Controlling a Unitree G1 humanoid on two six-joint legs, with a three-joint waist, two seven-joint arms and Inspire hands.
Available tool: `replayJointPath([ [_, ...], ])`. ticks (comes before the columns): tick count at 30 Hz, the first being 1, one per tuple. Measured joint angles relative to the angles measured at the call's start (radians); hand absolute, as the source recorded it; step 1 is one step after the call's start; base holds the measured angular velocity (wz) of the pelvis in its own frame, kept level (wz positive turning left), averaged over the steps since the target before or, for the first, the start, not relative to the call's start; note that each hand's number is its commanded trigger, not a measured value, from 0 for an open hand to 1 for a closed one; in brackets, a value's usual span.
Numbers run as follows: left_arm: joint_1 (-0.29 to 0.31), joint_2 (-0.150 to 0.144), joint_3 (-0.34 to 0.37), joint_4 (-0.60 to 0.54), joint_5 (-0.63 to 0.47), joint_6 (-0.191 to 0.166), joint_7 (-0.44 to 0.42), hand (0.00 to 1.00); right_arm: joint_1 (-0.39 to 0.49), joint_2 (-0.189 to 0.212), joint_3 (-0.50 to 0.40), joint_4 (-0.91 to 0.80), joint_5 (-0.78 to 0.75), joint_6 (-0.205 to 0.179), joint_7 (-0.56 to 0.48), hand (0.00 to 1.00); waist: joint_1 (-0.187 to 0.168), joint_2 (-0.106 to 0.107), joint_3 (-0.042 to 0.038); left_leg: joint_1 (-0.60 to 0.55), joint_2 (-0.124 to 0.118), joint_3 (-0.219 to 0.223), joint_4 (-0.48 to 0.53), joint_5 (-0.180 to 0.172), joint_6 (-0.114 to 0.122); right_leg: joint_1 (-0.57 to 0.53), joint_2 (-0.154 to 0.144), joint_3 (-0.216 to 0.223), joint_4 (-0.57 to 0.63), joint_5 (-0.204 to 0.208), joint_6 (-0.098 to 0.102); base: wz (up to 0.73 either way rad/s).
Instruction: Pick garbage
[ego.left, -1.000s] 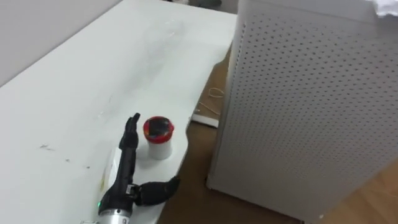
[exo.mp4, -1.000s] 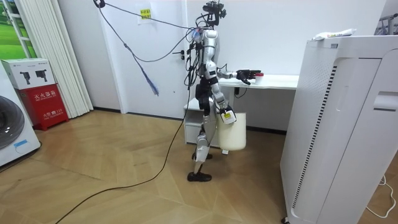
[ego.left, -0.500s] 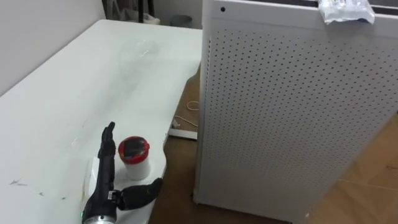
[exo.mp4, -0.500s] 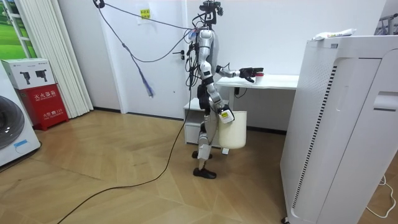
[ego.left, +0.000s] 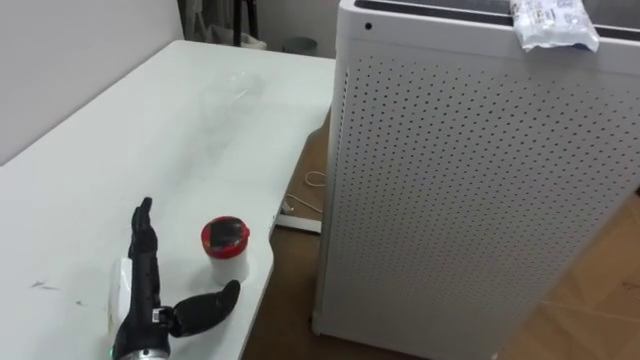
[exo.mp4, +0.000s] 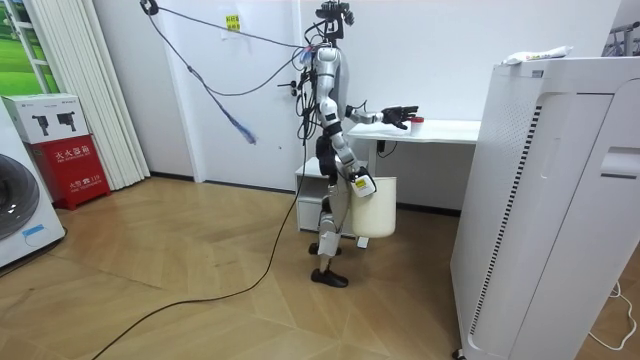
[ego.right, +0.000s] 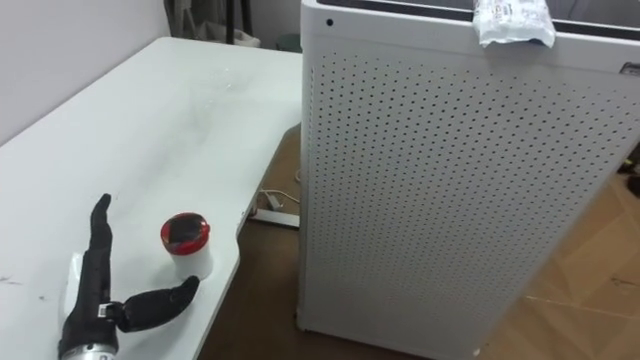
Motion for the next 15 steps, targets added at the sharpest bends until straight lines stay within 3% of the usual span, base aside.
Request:
replayJointPath([
  [5,0.000,0.000,0.001,0.005,-0.095,0.012,-0.003,0.00,0.000,0.004,-0.005,0.000,-0.001,0.004,0.000,1.00,-0.003,0.000,0.0001,0.004,0.000,0.004,-0.002,0.000,0.000,-0.001,-0.001,-0.005,-0.001,0.000,0.000,0.00],
  [15,0.006,-0.003,-0.020,0.041,-0.125,0.019,-0.026,0.00,-0.008,0.012,-0.005,-0.009,-0.069,0.008,0.000,1.00,-0.010,0.001,0.0006,0.002,0.000,0.007,-0.005,0.000,0.000,-0.003,-0.002,-0.006,0.000,0.000,0.000,0.00],
])
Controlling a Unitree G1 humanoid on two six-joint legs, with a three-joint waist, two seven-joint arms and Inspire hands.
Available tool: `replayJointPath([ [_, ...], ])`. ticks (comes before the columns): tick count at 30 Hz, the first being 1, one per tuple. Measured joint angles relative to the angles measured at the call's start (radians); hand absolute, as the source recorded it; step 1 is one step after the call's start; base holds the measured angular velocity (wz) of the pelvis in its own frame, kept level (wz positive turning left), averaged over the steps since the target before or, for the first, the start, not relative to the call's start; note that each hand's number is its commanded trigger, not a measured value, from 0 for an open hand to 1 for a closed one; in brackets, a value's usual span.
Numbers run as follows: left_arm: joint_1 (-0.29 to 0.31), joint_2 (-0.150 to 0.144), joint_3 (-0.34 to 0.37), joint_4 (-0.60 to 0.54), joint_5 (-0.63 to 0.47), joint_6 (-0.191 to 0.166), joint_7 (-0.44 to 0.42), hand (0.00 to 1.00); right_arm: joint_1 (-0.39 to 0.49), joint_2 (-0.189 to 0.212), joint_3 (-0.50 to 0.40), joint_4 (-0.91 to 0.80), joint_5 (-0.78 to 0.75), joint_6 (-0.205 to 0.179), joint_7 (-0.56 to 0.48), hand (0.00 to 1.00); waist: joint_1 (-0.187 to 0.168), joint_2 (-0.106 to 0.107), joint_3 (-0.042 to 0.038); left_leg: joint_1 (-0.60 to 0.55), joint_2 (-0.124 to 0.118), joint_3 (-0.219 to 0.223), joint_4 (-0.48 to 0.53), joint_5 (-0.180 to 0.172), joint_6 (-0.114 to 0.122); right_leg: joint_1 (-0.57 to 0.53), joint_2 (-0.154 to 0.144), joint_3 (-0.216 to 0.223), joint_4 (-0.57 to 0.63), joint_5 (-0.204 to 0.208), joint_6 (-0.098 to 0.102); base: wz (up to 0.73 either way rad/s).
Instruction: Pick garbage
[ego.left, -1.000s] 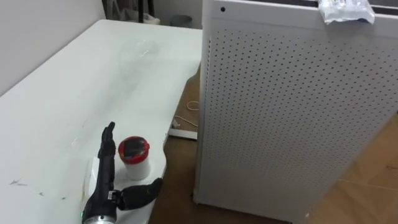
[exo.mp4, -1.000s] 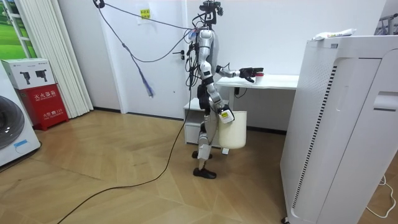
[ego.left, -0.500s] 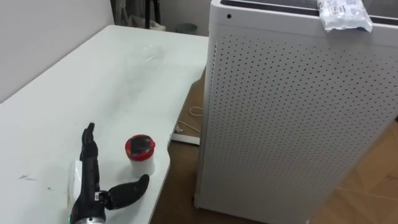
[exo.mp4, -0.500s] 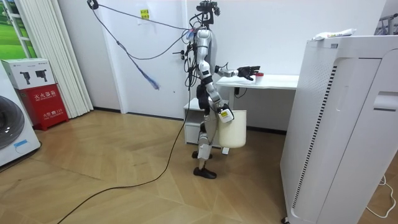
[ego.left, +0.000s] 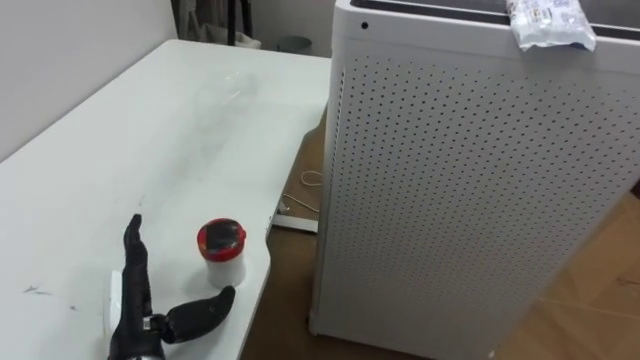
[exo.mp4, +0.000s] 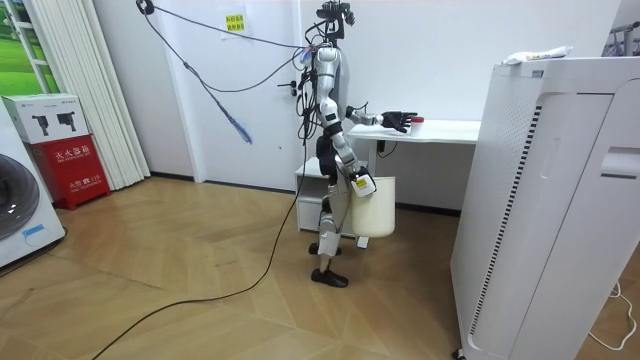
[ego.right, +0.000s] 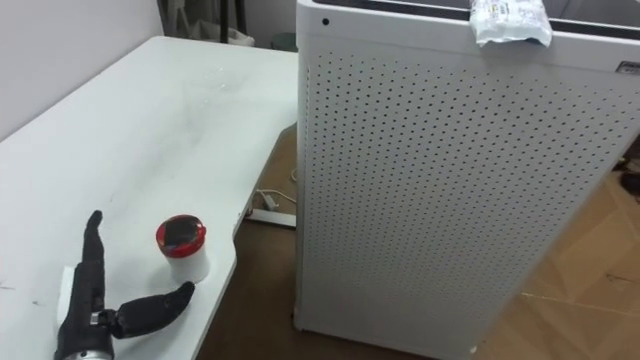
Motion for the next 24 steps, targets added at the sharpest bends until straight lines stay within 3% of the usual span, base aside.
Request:
replayJointPath([
  [8,-0.015,-0.007,-0.042,-0.001,-0.127,0.009,-0.014,0.00,-0.002,-0.001,0.011,-0.009,0.002,0.000,-0.003,1.00,-0.001,0.002,0.0001,-0.001,-0.001,0.000,-0.002,0.000,0.000,0.000,0.001,-0.005,-0.001,0.000,0.000,0.01],
  [24,-0.052,-0.033,-0.041,0.001,-0.207,0.022,0.005,0.00,-0.001,0.000,0.035,-0.010,0.002,0.001,-0.023,1.00,-0.014,0.011,0.0010,-0.007,-0.001,0.001,0.002,0.000,0.000,-0.001,-0.001,-0.008,0.000,0.000,0.000,0.00],
])
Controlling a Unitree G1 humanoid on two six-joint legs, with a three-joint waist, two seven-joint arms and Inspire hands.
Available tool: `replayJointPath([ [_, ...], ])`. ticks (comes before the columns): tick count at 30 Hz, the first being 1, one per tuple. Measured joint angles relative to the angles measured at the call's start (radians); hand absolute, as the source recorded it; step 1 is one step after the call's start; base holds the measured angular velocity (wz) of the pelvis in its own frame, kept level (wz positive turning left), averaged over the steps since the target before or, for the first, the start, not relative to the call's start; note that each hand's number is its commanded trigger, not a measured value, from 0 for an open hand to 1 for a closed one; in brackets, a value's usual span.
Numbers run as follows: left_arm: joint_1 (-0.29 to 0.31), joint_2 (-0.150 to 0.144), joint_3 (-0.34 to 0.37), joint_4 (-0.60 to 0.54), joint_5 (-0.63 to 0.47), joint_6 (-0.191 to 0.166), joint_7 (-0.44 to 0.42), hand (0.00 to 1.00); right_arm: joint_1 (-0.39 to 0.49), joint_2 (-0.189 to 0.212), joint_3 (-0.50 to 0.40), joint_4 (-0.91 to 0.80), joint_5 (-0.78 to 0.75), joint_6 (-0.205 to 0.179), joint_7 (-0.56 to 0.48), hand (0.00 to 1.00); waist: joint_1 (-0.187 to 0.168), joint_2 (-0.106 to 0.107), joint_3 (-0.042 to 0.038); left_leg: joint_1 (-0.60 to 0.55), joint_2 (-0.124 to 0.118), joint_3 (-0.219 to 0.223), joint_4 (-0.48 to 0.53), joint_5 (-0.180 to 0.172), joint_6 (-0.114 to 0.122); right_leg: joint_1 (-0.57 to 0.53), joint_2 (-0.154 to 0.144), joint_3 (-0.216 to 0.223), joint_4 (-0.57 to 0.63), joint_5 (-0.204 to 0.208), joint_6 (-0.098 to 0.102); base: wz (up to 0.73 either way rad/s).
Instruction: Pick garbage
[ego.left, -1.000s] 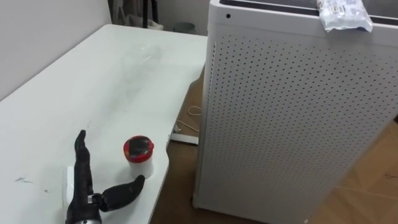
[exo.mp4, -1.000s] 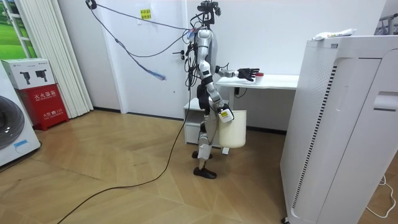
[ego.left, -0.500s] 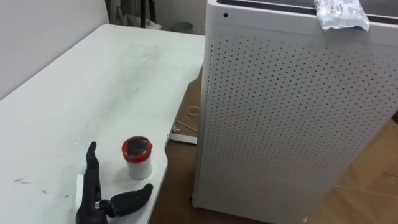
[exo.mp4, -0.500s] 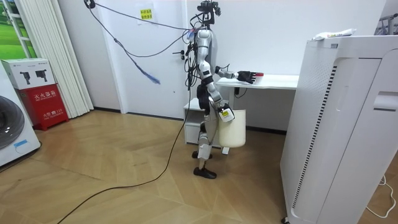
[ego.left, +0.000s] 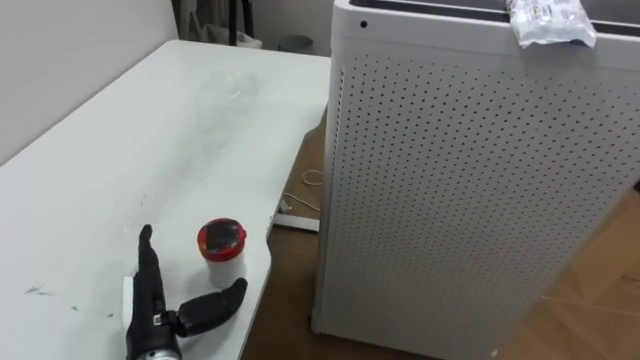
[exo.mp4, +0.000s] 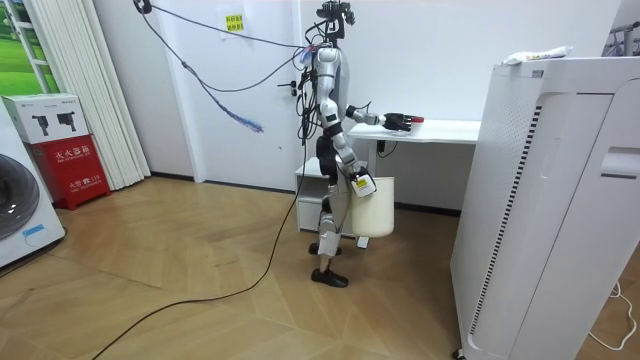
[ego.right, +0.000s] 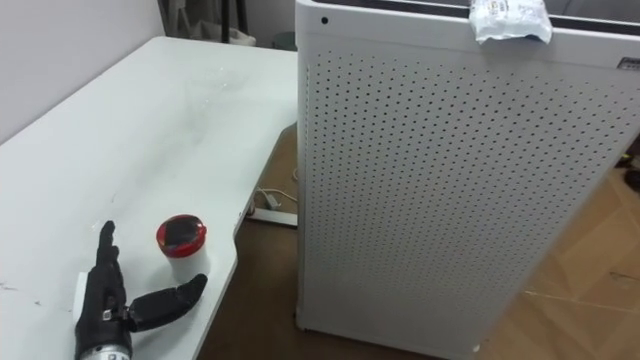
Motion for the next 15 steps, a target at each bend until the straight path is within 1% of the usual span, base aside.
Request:
replayJointPath([
  [2,0.000,0.000,0.001,0.003,-0.004,0.002,0.002,0.00,-0.002,0.000,0.011,0.000,0.000,0.000,-0.001,1.00,-0.008,0.003,-0.0004,0.000,0.000,0.000,-0.002,0.000,0.000,-0.001,0.000,0.000,0.000,0.000,0.000,0.00],
  [6,-0.007,0.000,0.000,0.012,-0.023,0.002,0.003,0.00,-0.001,0.001,0.018,0.000,0.001,0.004,-0.001,1.00,-0.012,0.006,-0.0021,0.001,0.000,0.001,-0.001,0.000,0.000,-0.002,0.000,0.001,0.001,0.000,0.000,0.00],
  [9,-0.039,-0.001,-0.002,0.040,-0.045,0.003,0.009,0.00,-0.003,0.000,0.029,-0.004,0.004,0.019,-0.002,1.00,-0.012,0.006,-0.0022,0.001,0.000,0.001,0.000,0.000,0.000,-0.001,0.000,0.000,0.002,0.000,0.000,0.00],
  [11,-0.062,-0.007,-0.003,0.061,-0.053,0.010,0.020,0.00,-0.003,0.001,0.040,-0.006,0.004,0.025,-0.004,1.00,-0.013,0.006,-0.0022,0.002,0.000,0.001,0.001,0.000,0.000,0.000,-0.001,-0.001,0.002,0.000,0.000,0.00],
  [15,-0.083,-0.008,-0.003,0.087,-0.052,0.012,0.020,0.00,0.000,0.001,0.052,-0.027,0.003,0.039,-0.016,1.00,-0.017,0.004,-0.0014,0.002,-0.001,0.000,-0.002,0.000,0.000,0.001,-0.002,0.000,0.005,0.000,0.000,0.00],
])
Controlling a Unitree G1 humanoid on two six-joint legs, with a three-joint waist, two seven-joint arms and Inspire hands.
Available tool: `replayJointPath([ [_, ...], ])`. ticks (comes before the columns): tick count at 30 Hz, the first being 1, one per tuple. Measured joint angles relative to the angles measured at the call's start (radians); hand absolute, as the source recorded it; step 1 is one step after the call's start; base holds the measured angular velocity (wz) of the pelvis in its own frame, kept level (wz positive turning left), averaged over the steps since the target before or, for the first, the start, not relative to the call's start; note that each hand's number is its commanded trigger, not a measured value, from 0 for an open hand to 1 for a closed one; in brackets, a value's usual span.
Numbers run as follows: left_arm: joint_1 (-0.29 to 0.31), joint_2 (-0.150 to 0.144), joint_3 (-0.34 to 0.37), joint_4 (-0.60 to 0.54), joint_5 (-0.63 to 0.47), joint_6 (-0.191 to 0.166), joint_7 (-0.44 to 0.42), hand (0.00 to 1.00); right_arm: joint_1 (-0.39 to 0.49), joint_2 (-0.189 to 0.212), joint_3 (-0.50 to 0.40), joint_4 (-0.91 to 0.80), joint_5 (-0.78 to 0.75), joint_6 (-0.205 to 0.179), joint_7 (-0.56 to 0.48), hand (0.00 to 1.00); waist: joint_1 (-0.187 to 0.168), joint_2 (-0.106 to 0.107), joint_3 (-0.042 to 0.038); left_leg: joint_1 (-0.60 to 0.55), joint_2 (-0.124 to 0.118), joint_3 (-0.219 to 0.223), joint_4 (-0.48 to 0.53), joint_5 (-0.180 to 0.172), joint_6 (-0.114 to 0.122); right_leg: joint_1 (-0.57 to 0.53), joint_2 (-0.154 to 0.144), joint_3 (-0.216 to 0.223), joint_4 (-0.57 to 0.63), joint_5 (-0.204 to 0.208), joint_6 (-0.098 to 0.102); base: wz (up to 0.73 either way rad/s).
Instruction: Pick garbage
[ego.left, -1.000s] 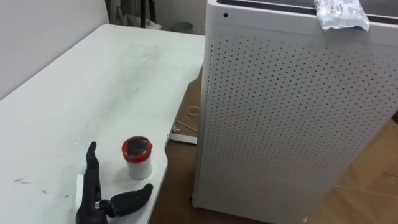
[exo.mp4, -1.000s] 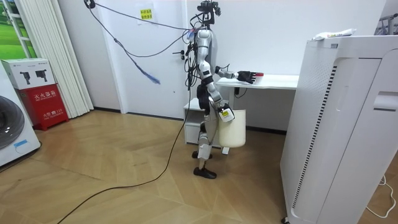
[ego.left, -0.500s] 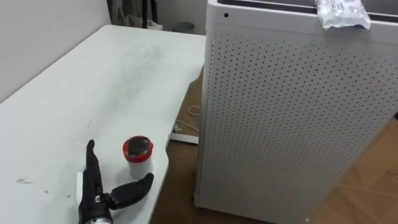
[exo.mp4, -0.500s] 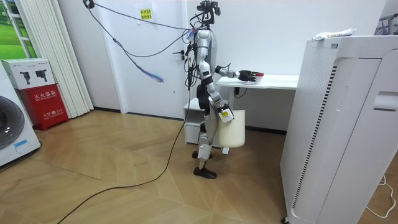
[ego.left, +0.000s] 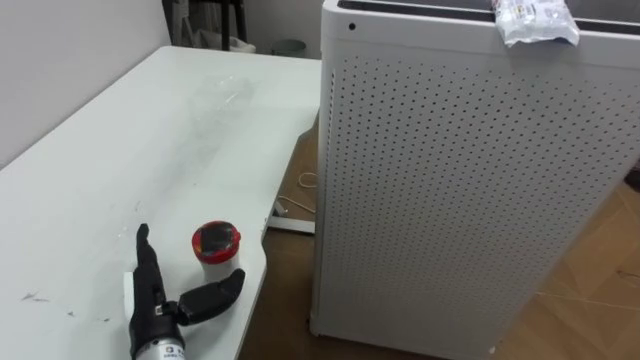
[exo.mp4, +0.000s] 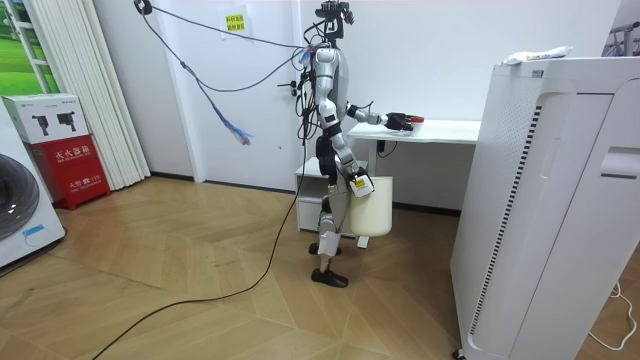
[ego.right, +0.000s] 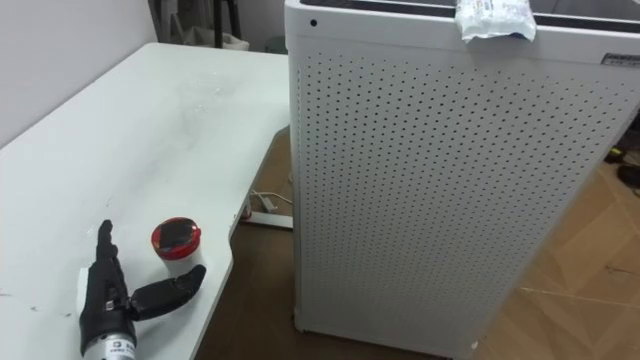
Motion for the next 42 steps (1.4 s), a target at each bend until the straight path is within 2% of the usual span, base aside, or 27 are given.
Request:
replayJointPath([
  [3,-0.018,-0.001,0.000,0.020,0.000,0.000,0.000,0.00,0.000,0.004,0.002,-0.004,0.000,0.001,-0.009,1.00,-0.004,-0.006,0.0031,-0.001,-0.001,0.000,0.001,0.000,0.000,0.000,-0.001,0.000,0.001,0.000,0.000,0.00],
  [8,-0.045,0.000,-0.001,0.028,0.000,0.005,0.004,0.00,0.004,0.015,0.003,-0.009,0.003,0.001,-0.034,1.00,-0.010,-0.013,0.0003,-0.016,-0.002,0.003,0.006,0.000,0.000,-0.014,-0.001,0.000,0.002,0.001,-0.001,0.00],
  [16,-0.071,-0.008,0.002,0.032,0.000,0.030,0.023,0.00,0.011,0.026,0.004,-0.009,0.012,0.001,-0.040,1.00,-0.037,-0.007,0.0011,-0.015,0.001,0.013,0.008,0.000,0.000,-0.017,-0.001,0.008,0.002,0.001,-0.001,-0.02],
  [17,-0.074,-0.007,0.003,0.037,0.000,0.032,0.023,0.15,0.011,0.026,0.004,-0.009,0.012,0.001,-0.040,1.00,-0.045,-0.005,0.0011,-0.015,0.001,0.014,0.007,0.000,0.000,-0.017,-0.002,0.010,0.002,0.001,-0.001,0.00],
  [18,-0.076,-0.006,0.003,0.039,0.000,0.034,0.023,0.62,0.011,0.026,0.004,-0.009,0.012,0.001,-0.040,1.00,-0.049,-0.004,0.0011,-0.015,0.001,0.014,0.006,0.000,0.000,-0.017,-0.002,0.012,0.002,0.001,-0.001,-0.04],
  [19,-0.079,-0.005,0.004,0.043,0.001,0.036,0.023,0.85,0.011,0.026,0.004,-0.008,0.013,0.001,-0.040,1.00,-0.051,-0.002,0.0015,-0.014,0.001,0.018,0.005,0.000,0.000,-0.018,-0.001,0.016,0.002,0.001,-0.001,-0.08],
  [20,-0.082,-0.005,0.005,0.046,0.001,0.039,0.023,1.00,0.011,0.026,0.004,-0.008,0.013,0.001,-0.040,1.00,-0.052,0.000,0.0013,-0.014,0.001,0.022,0.004,0.000,0.000,-0.020,-0.001,0.016,0.002,0.001,-0.001,-0.09],
  [30,-0.104,-0.013,0.032,0.046,0.000,0.072,0.022,1.00,0.007,0.032,0.003,-0.007,0.014,0.004,-0.019,1.00,-0.065,0.005,0.0008,-0.022,0.001,0.022,0.003,0.000,0.001,-0.031,-0.001,0.014,0.011,0.001,-0.001,-0.01],
  [36,-0.115,-0.034,0.031,0.048,-0.015,0.082,0.014,1.00,0.005,0.033,0.003,-0.007,0.024,0.004,-0.019,1.00,-0.078,0.005,0.0017,-0.022,0.001,0.021,0.002,0.000,0.001,-0.033,0.000,0.015,0.009,0.001,-0.001,0.00],
  [42,-0.140,-0.040,-0.011,0.045,-0.028,0.095,-0.073,1.00,0.002,0.033,0.002,-0.008,0.023,0.004,-0.018,1.00,-0.077,0.007,0.0026,-0.031,0.002,0.019,0.001,0.000,0.001,-0.041,0.000,0.017,0.007,0.001,-0.001,-0.01],
])
